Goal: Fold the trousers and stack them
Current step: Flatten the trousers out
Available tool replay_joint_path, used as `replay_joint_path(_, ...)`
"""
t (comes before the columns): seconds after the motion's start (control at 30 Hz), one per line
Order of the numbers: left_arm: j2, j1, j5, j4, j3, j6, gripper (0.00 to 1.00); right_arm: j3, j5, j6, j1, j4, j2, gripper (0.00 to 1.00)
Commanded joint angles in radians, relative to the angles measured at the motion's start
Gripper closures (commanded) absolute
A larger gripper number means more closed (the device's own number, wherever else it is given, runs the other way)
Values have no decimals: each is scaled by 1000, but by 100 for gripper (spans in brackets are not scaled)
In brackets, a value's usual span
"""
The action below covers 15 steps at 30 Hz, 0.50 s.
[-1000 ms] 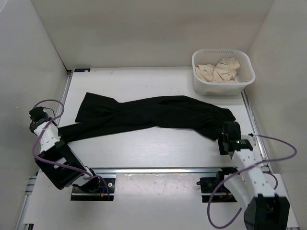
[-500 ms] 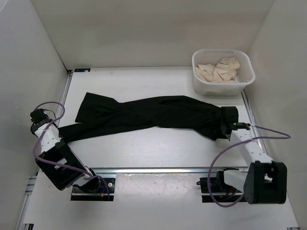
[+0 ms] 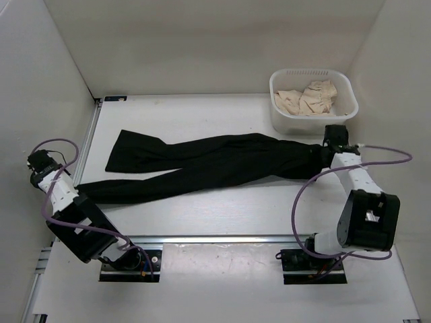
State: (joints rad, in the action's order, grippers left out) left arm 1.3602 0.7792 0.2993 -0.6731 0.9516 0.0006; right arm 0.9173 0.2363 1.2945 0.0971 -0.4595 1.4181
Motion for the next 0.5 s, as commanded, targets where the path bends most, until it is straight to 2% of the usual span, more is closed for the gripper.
replay_joint_path(0.0,0,22,-6,15,79,-1,86,178,-11,-334,10,-164,-106,100)
replay_joint_path(0.07,0,31,-6,15,88,-1,86,230,31,-440,30,-285,-148,100)
replay_joint_path(0.13,0,31,-15,15,88,-1,86,160,31,-471,56,-381,-247,100)
replay_joint_path(0.3,-33,31,-26,15,46,-1,86,-127,-43,-420,113,-442,-439,100)
replay_joint_path(0.37,-46,31,-17,15,10,-1,86,-260,-115,-391,182,-442,-490,100)
replay_joint_path(0.47,-70,31,-44,15,-10,-1,86,-328,-126,-368,210,-411,-548,100)
